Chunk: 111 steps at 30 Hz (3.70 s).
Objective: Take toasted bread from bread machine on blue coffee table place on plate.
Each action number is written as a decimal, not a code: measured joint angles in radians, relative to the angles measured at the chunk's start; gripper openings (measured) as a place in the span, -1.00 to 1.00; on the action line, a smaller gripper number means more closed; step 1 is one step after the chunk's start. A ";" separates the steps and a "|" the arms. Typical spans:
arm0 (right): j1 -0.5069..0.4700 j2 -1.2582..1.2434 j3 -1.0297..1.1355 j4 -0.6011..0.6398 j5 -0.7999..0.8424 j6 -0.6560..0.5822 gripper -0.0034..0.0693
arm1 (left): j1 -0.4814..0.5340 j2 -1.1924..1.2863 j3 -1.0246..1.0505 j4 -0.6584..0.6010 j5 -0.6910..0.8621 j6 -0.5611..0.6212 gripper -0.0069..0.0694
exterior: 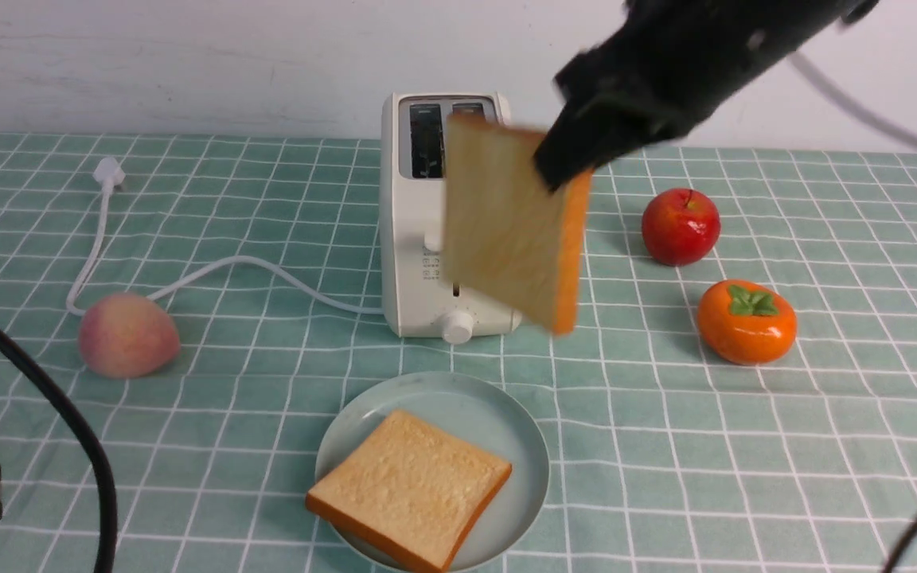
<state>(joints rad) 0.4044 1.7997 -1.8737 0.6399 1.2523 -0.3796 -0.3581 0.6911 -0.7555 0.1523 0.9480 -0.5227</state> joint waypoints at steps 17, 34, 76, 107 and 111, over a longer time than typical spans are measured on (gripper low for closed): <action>-0.001 0.252 0.182 0.283 -0.059 -0.161 -0.65 | 0.000 0.070 0.059 -0.049 -0.024 0.000 -0.86; -0.042 0.171 0.041 0.090 -0.036 -0.038 0.65 | 0.000 0.077 0.078 -0.051 -0.047 0.015 -0.86; -0.053 -1.816 1.431 -0.888 -1.038 0.762 -0.87 | 0.000 -0.244 0.244 -0.169 -0.411 0.015 -0.86; -0.058 -1.817 1.431 -0.890 -1.033 0.763 -0.81 | 0.197 -0.678 0.672 -0.074 -0.513 0.054 -0.82; -0.059 -1.817 1.431 -0.890 -1.034 0.763 -0.79 | 0.244 -0.701 0.777 -0.074 -0.518 0.054 -0.81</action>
<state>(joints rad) 0.3450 -0.0170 -0.4425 -0.2502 0.2188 0.3836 -0.1142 -0.0098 0.0212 0.0781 0.4296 -0.4688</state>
